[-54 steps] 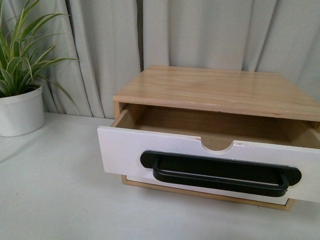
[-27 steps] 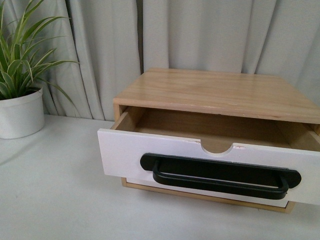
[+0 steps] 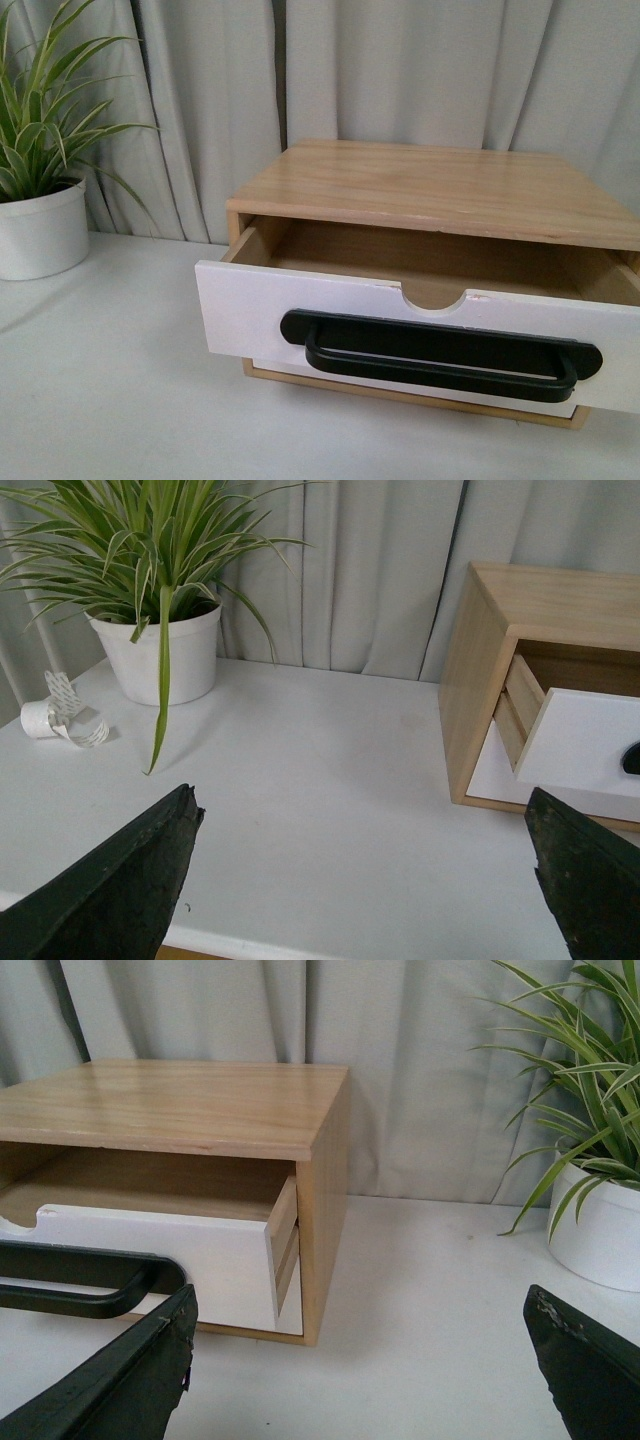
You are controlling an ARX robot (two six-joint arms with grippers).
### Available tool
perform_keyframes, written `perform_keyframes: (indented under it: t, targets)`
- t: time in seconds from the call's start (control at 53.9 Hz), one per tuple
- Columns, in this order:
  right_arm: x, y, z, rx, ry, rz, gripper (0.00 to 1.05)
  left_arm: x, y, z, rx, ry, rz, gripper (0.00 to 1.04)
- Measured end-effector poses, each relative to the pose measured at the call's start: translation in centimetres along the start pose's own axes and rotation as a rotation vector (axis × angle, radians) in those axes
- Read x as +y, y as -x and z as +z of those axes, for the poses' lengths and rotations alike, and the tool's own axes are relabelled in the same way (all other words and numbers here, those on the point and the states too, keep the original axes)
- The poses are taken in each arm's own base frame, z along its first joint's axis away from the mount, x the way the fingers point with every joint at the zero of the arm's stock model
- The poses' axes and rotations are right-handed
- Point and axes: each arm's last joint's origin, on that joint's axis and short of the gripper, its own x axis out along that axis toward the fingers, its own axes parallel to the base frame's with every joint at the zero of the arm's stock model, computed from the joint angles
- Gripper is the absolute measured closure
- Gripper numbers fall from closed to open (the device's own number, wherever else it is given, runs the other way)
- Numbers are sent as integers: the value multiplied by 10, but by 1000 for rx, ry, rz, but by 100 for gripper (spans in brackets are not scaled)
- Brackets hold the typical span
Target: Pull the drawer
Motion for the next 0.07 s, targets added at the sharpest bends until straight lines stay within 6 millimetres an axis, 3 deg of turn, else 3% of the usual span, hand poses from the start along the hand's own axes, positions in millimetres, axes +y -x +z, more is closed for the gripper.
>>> perform_keyframes:
  t: [0.074]
  targets:
    - [0, 0, 0, 0, 0, 0, 9, 0, 0, 0, 0, 0, 0, 6]
